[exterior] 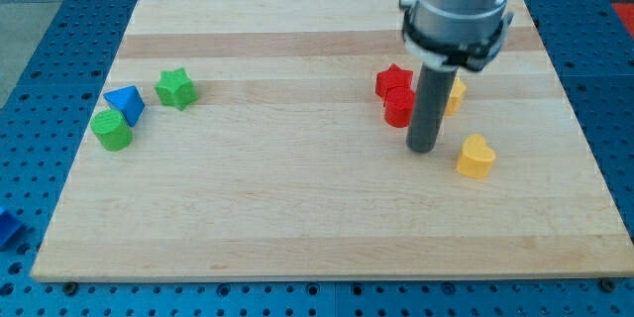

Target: Move the yellow heart towards the right center of the board

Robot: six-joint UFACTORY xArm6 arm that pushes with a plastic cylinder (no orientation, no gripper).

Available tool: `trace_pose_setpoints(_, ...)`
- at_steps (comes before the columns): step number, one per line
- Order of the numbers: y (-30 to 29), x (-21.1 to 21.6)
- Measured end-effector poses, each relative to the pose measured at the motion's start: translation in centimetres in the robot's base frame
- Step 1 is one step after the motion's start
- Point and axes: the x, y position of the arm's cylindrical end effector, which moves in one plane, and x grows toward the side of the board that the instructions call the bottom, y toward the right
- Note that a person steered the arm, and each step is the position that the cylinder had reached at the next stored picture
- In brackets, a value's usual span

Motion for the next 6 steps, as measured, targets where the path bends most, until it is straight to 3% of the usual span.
trace_pose_setpoints(1,2.4,3.7)
trace_pose_setpoints(2,6.1,2.7)
trace_pose_setpoints(4,11.8,-3.9)
trace_pose_setpoints(5,10.9,-0.4)
trace_pose_setpoints(6,10.9,-0.4)
